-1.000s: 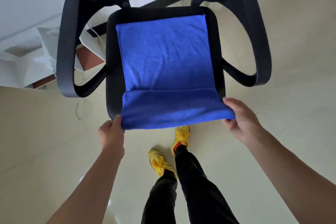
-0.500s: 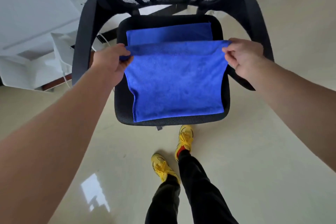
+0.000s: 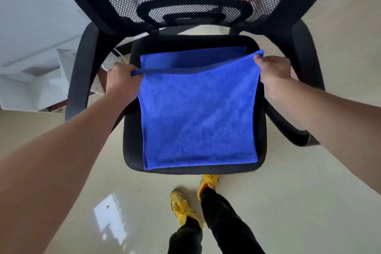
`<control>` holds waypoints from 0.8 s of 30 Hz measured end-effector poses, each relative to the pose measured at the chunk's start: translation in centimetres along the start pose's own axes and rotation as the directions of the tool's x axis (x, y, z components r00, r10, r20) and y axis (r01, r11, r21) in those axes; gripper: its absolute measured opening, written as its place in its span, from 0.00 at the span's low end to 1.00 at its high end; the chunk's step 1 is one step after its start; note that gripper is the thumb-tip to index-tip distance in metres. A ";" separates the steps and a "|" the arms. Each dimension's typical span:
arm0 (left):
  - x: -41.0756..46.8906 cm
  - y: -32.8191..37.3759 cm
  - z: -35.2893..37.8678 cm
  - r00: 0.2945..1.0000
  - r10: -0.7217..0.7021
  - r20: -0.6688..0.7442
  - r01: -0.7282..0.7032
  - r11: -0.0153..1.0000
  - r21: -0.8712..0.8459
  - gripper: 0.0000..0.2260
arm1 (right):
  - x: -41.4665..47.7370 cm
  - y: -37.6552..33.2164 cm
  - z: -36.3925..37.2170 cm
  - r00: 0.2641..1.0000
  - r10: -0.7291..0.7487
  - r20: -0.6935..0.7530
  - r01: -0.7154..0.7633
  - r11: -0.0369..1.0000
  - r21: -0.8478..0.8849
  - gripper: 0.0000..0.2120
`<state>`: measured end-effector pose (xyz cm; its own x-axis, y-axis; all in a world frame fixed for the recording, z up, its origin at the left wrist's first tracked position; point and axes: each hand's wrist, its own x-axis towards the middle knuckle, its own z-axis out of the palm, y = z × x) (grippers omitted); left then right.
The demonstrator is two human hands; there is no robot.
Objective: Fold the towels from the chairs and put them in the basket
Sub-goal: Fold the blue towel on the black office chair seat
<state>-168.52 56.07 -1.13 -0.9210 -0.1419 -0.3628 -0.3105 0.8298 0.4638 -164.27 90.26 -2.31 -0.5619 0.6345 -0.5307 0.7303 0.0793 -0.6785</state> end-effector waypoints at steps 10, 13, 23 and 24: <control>5.6 -0.4 3.3 0.932 -0.337 0.132 0.339 0.687 -0.643 0.05 | 5.8 0.6 3.8 0.997 -0.064 0.036 0.066 0.995 -0.075 0.14; 6.9 -0.9 4.7 0.907 -0.385 0.171 0.391 0.620 -0.680 0.03 | 7.6 1.3 4.9 0.995 -0.091 0.034 0.095 0.986 -0.134 0.18; 11.1 -2.4 6.7 0.929 -0.350 0.120 0.358 0.767 -0.533 0.07 | 11.5 1.3 6.8 0.916 -0.400 -0.005 0.333 0.768 -0.547 0.17; 11.4 -2.5 6.8 0.938 -0.324 0.123 0.342 0.803 -0.488 0.07 | 11.9 1.2 7.0 0.917 -0.398 -0.003 0.326 0.755 -0.568 0.18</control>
<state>-176.65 56.06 -11.96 -0.7343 -0.3356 -0.5901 -0.6788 0.3548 0.6429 -172.75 92.53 -13.01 -0.8052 0.5526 -0.2151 0.5891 0.7038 -0.3969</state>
